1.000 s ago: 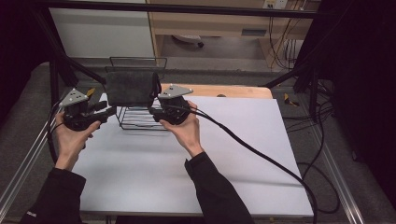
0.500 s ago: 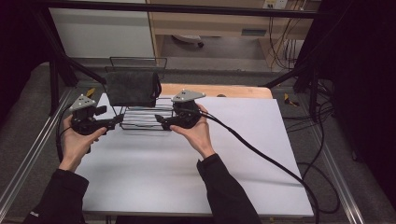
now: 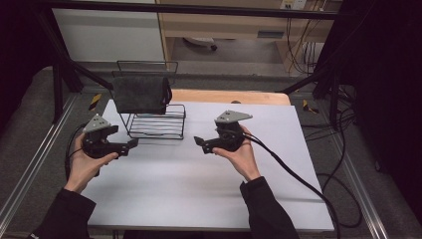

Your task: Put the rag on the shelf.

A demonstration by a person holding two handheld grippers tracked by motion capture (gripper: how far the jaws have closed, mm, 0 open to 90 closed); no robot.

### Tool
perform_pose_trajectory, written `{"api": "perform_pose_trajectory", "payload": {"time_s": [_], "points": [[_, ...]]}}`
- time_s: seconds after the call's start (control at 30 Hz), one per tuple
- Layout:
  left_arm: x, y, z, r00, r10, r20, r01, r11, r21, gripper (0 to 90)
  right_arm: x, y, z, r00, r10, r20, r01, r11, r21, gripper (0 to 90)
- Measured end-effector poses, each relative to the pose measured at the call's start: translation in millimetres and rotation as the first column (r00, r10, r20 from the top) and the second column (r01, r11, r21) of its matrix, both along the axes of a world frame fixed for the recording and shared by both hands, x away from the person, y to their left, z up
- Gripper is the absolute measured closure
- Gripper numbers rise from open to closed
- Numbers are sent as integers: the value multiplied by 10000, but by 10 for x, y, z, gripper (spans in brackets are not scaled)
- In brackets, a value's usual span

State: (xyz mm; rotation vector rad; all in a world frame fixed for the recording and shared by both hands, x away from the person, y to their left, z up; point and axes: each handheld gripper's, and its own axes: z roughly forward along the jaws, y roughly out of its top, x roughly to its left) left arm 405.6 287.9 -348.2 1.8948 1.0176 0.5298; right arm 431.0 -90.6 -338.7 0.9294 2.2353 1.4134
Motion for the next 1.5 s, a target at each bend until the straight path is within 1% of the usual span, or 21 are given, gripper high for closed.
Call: {"api": "perform_pose_trajectory", "payload": {"time_s": [0.03, 0.1, 0.2, 0.23, 0.43, 0.53, 0.6, 0.7, 0.8, 0.87, 0.93, 0.97, 1.07, 1.17, 1.23, 1.3, 1.37, 1.43, 1.5], "points": [[-22, -32, -34, 9999, -140, -26, 140, 9999, 5, 86, -18, -46, -17, 10000, -41, -41, 41, 10000, 29, 50], [-60, -80, -95, 9997, -264, -12, 264, 9996, -38, 86, -73, -185, -70, 9997, -234, -63, 235, 9996, 124, 45], [-103, -133, -188, 9991, -416, -116, 415, 9991, -50, 86, -139, -369, -137, 9986, -441, -297, 445, 9989, 157, 23], [-117, -154, -221, 9988, -448, -182, 447, 9990, -56, 86, -161, -429, -159, 9984, -482, -300, 486, 9987, 130, 19], [-215, -269, -394, 9966, -792, -229, 800, 9961, 372, 93, -292, -761, -310, 9956, -826, -443, 831, 9965, 104, 5], [-279, -304, -470, 9952, -943, -268, 953, 9947, 396, 94, -367, -945, -406, 9940, -916, -597, 926, 9956, 144, 4], [-323, -312, -526, 9943, -1012, -328, 1026, 9937, 440, 94, -414, -1053, -474, 9931, -971, -663, 980, 9951, 102, 4], [-372, -313, -612, 9932, -1073, -459, 1094, 9930, 454, 95, -482, -1209, -580, 9920, -1007, -767, 1023, 9946, 171, 4], [-409, -303, -683, 9927, -1081, -526, 1111, 9921, 588, 93, -543, -1334, -685, 9906, -1063, -866, 1080, 9940, 150, 4], [-421, -294, -722, 9921, -1082, -628, 1123, 9914, 666, 88, -589, -1428, -770, 9882, -1126, -1039, 1147, 9933, 140, 4], [-429, -282, -756, 9917, -1086, -685, 1132, 9913, 674, 85, -621, -1502, -836, 9875, -1152, -1077, 1167, 9931, 76, 4], [-434, -275, -773, 9914, -1082, -729, 1129, 9916, 634, 85, -646, -1550, -881, 9860, -1173, -1187, 1189, 9929, 65, 4], [-446, -256, -816, 9909, -1117, -755, 1164, 9913, 613, 85, -687, -1664, -963, 9839, -1256, -1274, 1252, 9921, -109, 4], [-468, -239, -853, 9903, -1177, -735, 1225, 9904, 640, 84, -743, -1758, -1042, 9810, -1292, -1445, 1311, 9914, 38, 4], [-493, -226, -878, 9897, -1173, -821, 1228, 9902, 662, 84, -771, -1802, -1088, 9791, -1336, -1535, 1332, 9910, -130, 4], [-509, -212, -898, 9887, -1239, -840, 1292, 9898, 608, 84, -782, -1817, -1124, 9757, -1433, -1655, 1413, 9897, -240, 5], [-513, -204, -908, 9893, -1200, -831, 1257, 9898, 673, 84, -778, -1817, -1144, 9765, -1391, -1645, 1346, 9902, -383, 4], [-510, -201, -914, 9892, -1223, -812, 1279, 9895, 676, 84, -774, -1809, -1148, 9756, -1376, -1710, 1331, 9904, -371, 5], [-506, -200, -921, 9890, -1239, -810, 1297, 9891, 702, 84, -774, -1810, -1149, 9764, -1354, -1682, 1307, 9907, -384, 5]]}}
